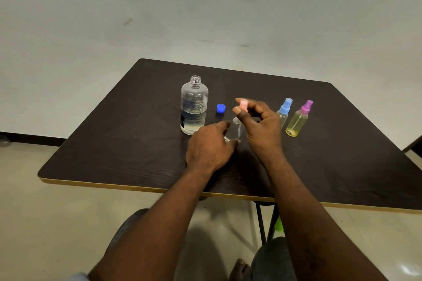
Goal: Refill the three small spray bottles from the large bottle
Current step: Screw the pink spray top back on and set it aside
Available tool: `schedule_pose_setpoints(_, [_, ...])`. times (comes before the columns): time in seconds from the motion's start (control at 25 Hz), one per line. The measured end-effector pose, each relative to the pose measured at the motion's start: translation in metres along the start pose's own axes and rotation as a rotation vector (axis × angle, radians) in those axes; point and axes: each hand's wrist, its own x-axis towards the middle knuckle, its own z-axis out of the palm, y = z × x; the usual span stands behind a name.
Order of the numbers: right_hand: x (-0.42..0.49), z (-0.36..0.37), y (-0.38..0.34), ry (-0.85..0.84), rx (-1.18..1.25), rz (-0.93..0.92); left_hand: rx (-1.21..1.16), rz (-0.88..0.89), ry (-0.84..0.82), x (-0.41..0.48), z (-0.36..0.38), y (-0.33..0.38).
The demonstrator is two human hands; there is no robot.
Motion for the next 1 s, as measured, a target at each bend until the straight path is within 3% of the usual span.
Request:
schedule_pose_setpoints(0.52, [-0.021, 0.011, 0.012, 0.104, 0.167, 0.084, 0.032, -0.001, 0.025, 0.000, 0.003, 0.002])
schedule_pose_setpoints(0.68, [-0.021, 0.008, 0.021, 0.033, 0.384, 0.118, 0.046, 0.020, 0.035, 0.000, 0.003, 0.002])
schedule_pose_setpoints(0.88, [-0.022, 0.007, 0.022, 0.047, 0.283, 0.148, 0.056, 0.040, 0.024, 0.000, 0.003, 0.001])
schedule_pose_setpoints(1.0, [-0.021, 0.007, 0.020, -0.023, 0.430, 0.164, 0.057, 0.023, 0.014, 0.000, 0.003, 0.001])
